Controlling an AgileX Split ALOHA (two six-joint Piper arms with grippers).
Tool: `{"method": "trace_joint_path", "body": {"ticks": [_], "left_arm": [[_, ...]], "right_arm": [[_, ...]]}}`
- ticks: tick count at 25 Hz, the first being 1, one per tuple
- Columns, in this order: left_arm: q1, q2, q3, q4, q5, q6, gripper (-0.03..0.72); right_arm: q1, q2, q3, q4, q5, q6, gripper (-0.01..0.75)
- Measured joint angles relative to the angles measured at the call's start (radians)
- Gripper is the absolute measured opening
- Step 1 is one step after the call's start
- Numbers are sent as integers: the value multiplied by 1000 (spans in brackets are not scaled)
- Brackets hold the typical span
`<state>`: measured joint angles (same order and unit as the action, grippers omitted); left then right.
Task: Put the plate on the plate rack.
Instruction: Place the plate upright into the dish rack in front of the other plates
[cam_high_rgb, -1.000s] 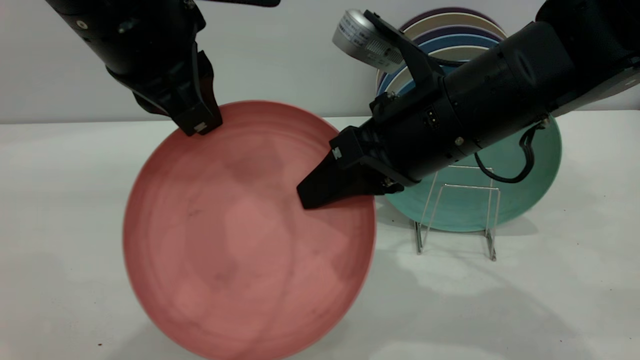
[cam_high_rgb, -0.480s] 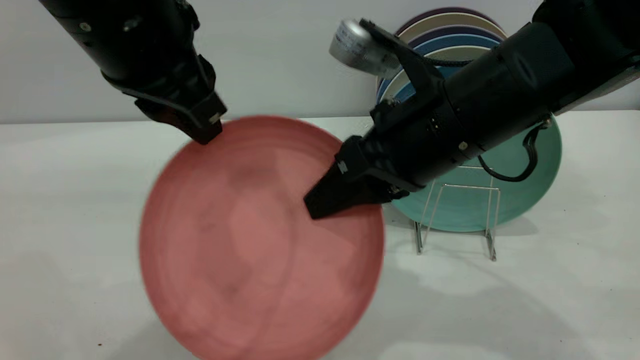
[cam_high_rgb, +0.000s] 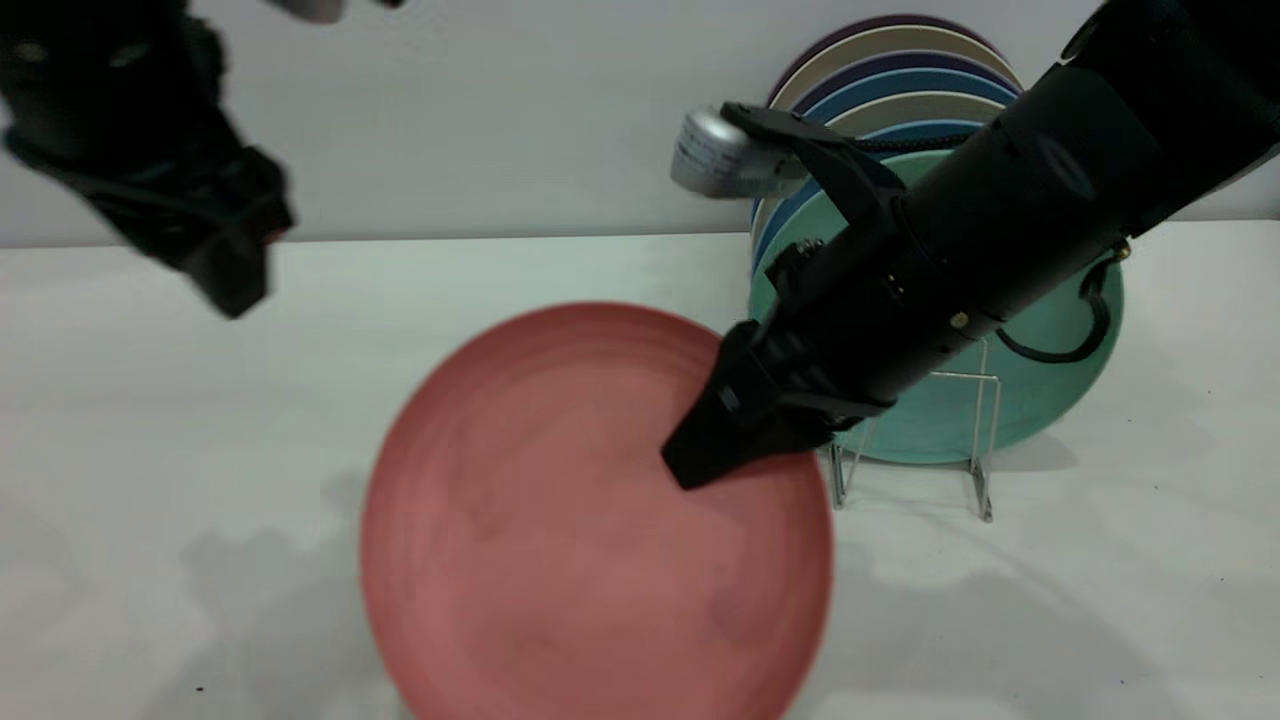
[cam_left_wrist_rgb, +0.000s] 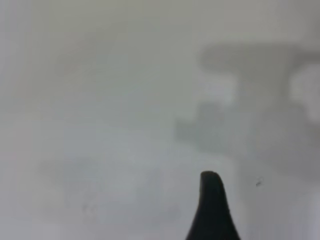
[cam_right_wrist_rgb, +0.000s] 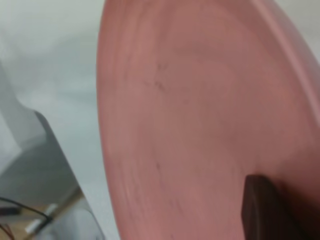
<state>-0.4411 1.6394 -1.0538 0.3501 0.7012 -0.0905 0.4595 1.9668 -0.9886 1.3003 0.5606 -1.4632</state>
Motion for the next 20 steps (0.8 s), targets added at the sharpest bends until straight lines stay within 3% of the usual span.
{"method": "trace_joint_path", "body": {"ticks": [5, 11, 20], "left_arm": [[55, 0, 0, 6, 4, -1, 509], [72, 0, 0, 6, -10, -4, 422], [72, 0, 0, 6, -32, -123, 349]], "right_arm": [[0, -68, 0, -147, -70, 84, 114], [0, -186, 0, -348, -89, 234, 114], [0, -356, 0, -840, -54, 594, 114]]}}
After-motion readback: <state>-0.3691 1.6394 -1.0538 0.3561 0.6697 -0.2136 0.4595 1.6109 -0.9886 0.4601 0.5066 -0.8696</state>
